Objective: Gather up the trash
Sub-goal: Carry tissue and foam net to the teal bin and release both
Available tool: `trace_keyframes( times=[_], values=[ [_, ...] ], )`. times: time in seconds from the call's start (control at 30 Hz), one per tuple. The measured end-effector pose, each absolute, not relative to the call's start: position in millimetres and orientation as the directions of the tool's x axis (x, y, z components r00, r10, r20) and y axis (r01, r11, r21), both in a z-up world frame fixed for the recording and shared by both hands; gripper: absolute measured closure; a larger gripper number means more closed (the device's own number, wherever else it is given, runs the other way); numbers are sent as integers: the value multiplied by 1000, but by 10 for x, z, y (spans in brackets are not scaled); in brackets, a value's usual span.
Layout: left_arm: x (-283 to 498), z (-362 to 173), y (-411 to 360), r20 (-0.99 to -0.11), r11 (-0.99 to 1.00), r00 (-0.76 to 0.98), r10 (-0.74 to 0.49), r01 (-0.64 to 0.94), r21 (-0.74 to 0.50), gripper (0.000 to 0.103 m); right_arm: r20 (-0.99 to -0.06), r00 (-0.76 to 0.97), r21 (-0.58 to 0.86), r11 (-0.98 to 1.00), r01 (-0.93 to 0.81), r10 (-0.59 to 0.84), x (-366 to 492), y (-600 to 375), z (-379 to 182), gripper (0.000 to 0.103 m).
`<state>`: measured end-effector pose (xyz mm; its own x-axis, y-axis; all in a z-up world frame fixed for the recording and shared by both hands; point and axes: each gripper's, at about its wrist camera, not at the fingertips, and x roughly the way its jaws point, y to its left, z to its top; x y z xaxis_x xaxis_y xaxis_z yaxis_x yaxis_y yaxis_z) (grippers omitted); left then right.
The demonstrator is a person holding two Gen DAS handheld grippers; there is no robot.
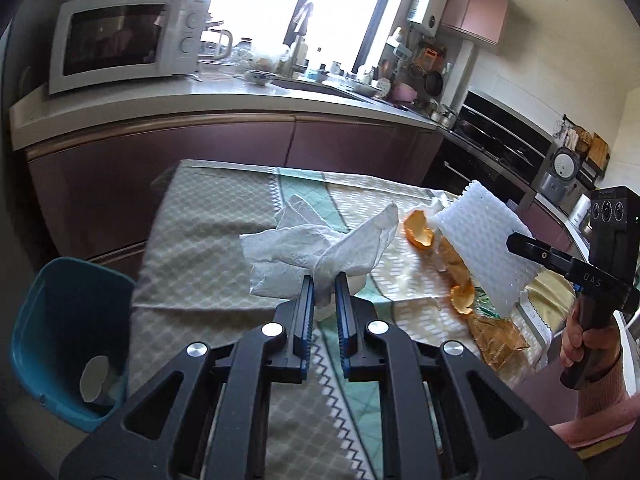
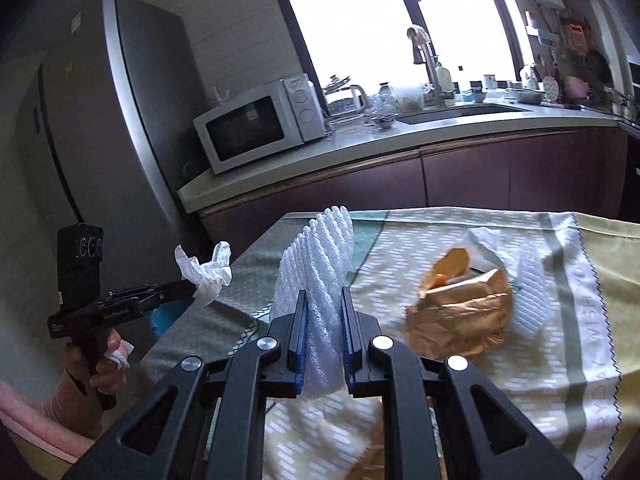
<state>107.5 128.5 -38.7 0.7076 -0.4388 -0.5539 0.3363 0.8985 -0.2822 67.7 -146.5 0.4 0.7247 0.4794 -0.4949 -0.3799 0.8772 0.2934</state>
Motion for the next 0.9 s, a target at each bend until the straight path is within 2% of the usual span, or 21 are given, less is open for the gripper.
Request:
trace_keyframes(
  times=[0.4,0.9],
  values=[
    [954,-461,2644,-592,967,781,-200,59,-248,92,-539,516,309,726,-615,666,1208,-43,-70,89],
    [1094,-879,3334,-670,960,733,-121,-85,-266,92,-626,357,300,636,-711,693,1722,1300,-296,90]
  ],
)
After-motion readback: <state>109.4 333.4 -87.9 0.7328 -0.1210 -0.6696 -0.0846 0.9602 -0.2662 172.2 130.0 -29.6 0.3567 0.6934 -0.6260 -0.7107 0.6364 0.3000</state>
